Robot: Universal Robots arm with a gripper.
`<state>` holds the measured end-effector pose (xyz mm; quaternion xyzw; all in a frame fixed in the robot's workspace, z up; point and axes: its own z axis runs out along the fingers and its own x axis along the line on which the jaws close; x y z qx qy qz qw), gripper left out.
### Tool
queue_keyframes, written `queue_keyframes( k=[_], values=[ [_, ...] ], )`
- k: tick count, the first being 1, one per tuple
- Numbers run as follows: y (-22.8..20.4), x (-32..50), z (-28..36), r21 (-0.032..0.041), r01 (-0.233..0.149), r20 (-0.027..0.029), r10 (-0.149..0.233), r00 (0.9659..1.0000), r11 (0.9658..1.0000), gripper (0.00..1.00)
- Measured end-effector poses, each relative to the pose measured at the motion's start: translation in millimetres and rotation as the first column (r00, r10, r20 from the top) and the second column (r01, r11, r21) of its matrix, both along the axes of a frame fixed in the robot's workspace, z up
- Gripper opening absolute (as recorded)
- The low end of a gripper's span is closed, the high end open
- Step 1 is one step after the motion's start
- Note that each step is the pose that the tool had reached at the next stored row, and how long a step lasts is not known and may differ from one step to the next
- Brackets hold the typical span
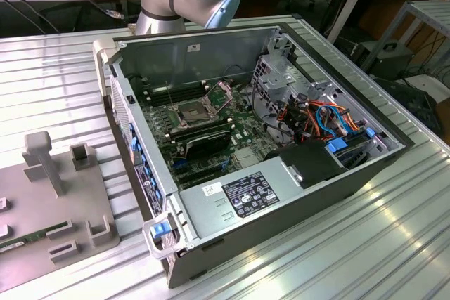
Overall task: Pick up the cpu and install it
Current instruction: 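Pick up the cpu and move it towards the insertion slot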
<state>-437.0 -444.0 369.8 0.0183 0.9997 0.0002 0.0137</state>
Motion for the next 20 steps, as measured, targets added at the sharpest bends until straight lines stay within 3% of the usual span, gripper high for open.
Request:
queue_keyframes(
  k=[20],
  values=[
    [0.0,14.4,0.0,0.0,0.0,0.0,0.0,1.0,1.0,0.55]
  ],
)
